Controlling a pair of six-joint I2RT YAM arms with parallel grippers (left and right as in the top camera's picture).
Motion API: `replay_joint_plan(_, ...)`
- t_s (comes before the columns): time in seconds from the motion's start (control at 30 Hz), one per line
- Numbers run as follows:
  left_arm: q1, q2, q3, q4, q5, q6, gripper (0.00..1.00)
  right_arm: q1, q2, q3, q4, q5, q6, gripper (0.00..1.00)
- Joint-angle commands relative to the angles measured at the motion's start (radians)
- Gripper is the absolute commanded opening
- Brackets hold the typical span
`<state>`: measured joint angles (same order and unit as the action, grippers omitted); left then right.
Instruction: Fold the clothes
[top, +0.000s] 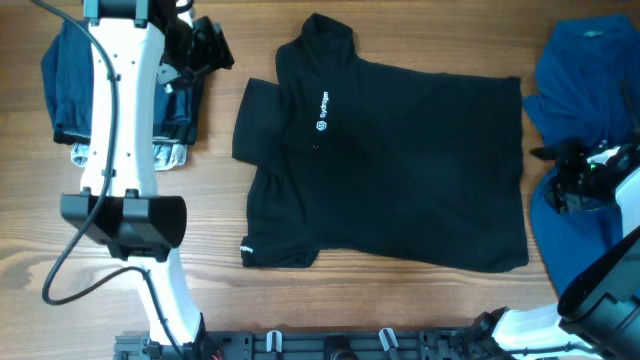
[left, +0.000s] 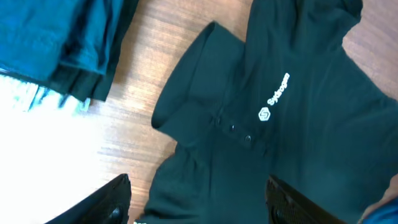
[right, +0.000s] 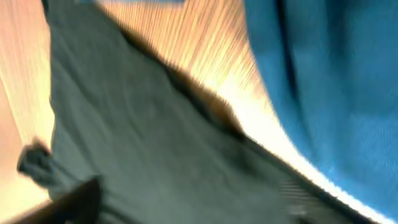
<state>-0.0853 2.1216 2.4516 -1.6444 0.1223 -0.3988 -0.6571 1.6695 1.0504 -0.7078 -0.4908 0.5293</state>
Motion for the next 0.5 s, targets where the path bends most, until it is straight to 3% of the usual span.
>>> replay_joint_plan(0.0,-0.016,-0.156,0.004,-0.04,0.011,0.002,0.67,0.004,-0.025,0.009,-0.133,-0.026,-0.108,0.34)
replay_joint_plan(0.1,-0.016,-0.261,0.004,-0.04,0.003,0.002,0.69,0.004,-0.092,0.009,-0.272,0.08,-0.109,0.35)
replay_joint_plan(0.17,-0.016,-0.318,0.004,-0.04,0.003,0.002,0.76,0.005,-0.16,0.008,-0.378,0.179,-0.109,0.37)
replay_joint_plan(0.23,-0.016,-0.332,0.003,-0.04,0.003,0.002,0.84,0.005,-0.227,-0.005,-0.471,0.331,-0.043,0.45)
replay_joint_plan(0.27,-0.016,-0.326,-0.008,-0.04,-0.001,0.002,0.87,0.004,-0.257,-0.03,-0.494,0.433,0.037,0.54)
replay_joint_plan(0.3,-0.016,-0.314,-0.043,-0.036,-0.001,0.002,0.89,0.004,-0.269,-0.061,-0.495,0.469,0.074,0.6)
replay_joint_plan(0.47,-0.02,-0.279,-0.261,0.071,0.001,-0.01,0.89,0.004,-0.269,-0.253,-0.348,0.465,0.155,0.6)
